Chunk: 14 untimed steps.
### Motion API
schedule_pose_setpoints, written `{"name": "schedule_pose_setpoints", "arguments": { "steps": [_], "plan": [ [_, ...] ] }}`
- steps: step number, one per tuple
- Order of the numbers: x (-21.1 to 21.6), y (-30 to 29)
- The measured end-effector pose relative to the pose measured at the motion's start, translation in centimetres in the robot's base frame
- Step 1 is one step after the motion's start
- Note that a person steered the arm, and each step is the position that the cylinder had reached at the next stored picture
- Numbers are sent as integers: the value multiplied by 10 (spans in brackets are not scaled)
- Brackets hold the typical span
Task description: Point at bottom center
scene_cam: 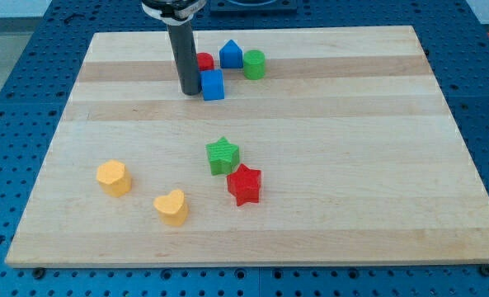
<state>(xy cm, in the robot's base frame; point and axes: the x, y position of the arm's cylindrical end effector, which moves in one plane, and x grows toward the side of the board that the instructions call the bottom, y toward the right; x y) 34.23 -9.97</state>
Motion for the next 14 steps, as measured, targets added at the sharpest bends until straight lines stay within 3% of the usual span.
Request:
{"name": "schedule_pose_setpoints", "arguments": {
  "steps": [3, 6, 11, 13, 14],
  "plan": [
    [0, 33],
    [76, 50],
    [80, 87],
    [141, 205],
    [196, 210]
  ]
}}
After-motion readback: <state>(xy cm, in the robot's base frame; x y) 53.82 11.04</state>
